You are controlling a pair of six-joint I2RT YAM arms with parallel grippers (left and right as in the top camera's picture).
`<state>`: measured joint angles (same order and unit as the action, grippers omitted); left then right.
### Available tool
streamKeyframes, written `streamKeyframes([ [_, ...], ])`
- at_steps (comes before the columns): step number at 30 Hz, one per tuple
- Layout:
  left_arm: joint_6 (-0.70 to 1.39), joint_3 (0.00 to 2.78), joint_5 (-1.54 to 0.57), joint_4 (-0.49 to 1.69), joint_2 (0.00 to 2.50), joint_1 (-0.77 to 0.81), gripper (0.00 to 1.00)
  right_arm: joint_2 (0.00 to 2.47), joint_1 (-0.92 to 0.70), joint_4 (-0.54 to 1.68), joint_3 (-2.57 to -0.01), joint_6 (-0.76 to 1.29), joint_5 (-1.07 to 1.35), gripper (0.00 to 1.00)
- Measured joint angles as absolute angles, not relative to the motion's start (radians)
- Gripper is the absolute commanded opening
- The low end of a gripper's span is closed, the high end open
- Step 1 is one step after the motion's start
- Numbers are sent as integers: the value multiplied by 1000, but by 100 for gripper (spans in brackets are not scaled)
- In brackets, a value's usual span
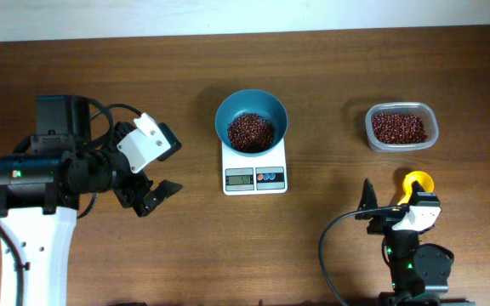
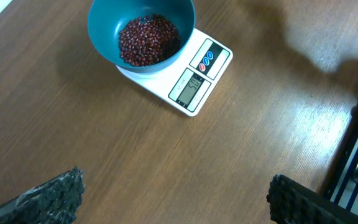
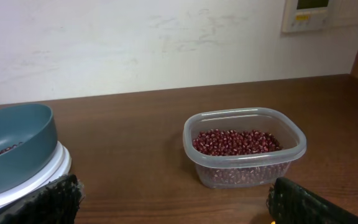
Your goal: Scoop item into bowl and weigh 50g on scale
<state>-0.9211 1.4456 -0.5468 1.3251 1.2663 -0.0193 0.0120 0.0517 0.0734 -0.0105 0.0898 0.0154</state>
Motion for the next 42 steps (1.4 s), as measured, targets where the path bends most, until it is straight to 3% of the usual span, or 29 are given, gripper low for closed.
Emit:
streamKeyframes([
  [42,-921,1439,-536,1345,1201,-19,99,12,6,73,-10,82,20,99],
])
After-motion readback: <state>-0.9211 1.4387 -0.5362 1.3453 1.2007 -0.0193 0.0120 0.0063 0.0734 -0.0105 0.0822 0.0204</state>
